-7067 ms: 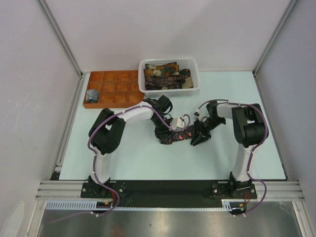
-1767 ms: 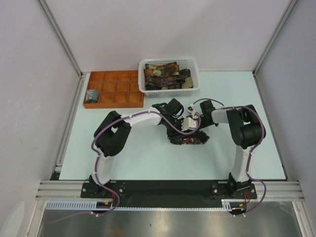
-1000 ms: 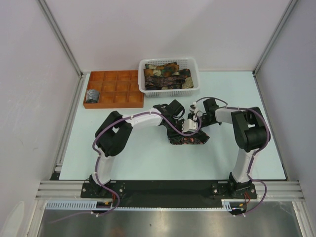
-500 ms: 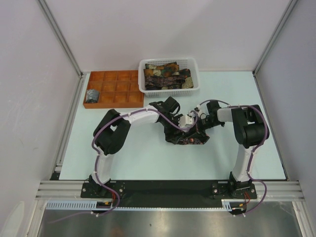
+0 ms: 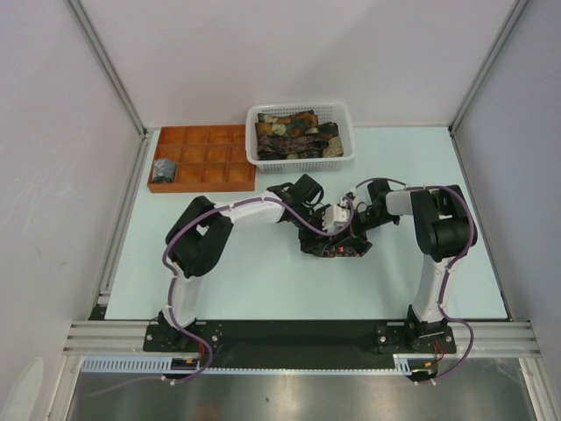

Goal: Roll the ties
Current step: Roll the tie at the center of the board.

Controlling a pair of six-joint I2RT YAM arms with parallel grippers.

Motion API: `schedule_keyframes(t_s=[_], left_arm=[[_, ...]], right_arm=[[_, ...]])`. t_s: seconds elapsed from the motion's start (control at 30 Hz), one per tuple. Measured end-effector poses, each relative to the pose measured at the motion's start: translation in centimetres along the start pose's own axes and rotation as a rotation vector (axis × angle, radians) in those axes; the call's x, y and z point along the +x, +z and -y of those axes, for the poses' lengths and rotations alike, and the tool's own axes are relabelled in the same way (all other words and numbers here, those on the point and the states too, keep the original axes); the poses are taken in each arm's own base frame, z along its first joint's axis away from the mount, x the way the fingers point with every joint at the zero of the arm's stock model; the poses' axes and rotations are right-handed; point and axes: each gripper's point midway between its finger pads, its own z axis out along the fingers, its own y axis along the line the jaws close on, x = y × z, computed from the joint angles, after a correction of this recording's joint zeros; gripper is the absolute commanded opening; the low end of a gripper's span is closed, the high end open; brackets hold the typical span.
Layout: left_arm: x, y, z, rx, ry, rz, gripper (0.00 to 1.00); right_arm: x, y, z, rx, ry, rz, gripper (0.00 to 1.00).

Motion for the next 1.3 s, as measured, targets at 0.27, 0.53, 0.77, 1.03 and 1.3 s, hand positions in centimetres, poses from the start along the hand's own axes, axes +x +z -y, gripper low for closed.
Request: schedule_keyframes(t_s=[0.27, 0.53, 0.77, 1.03, 1.3], left_arm=[[-0.8, 0.5, 0.4, 0.018, 0.024, -0.024, 0.4], [1.2, -0.8, 0.5, -0.011, 0.044, -0.086, 0.39], [1.7, -0.5, 0.3, -0.012, 0.035, -0.117, 0.38], [1.6, -0.3, 0.2, -0.012, 0.033, -0.136, 0.39], [1.6, -0.3, 0.2, -0.009, 0.029, -0.141, 0.43]], right_arm=[[-0.2, 1.1, -0.8, -0.005, -0.018, -0.019, 0.0], [-0.3, 2.7, -2.4, -0.021, -0.058, -0.049, 0.38], [-1.2, -0.4, -1.7, -0.024, -0.035, -0.022, 0.43], [-1.3, -2.4, -3.3, -0.05, -0.068, 0.01, 0.43], [0.2, -0.5, -5.0, -0.095, -0.09, -0.045, 0.3]])
